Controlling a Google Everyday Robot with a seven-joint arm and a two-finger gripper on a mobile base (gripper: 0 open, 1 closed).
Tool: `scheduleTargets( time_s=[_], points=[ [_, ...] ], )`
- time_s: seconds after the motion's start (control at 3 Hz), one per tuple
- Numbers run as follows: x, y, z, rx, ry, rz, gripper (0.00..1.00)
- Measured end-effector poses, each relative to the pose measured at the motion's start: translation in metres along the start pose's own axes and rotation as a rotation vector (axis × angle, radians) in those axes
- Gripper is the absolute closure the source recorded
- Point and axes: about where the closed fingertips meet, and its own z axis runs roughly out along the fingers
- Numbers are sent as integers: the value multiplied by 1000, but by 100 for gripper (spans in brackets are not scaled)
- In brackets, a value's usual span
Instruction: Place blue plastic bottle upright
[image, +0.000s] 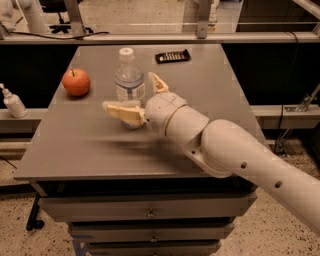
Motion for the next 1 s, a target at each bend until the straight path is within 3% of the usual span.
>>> scheduleTargets(
  time_s=[0.33,1.0],
  points=[
    [2,1,-8,4,7,-4,0],
    [11,-37,-80,68,117,-20,0]
  ],
)
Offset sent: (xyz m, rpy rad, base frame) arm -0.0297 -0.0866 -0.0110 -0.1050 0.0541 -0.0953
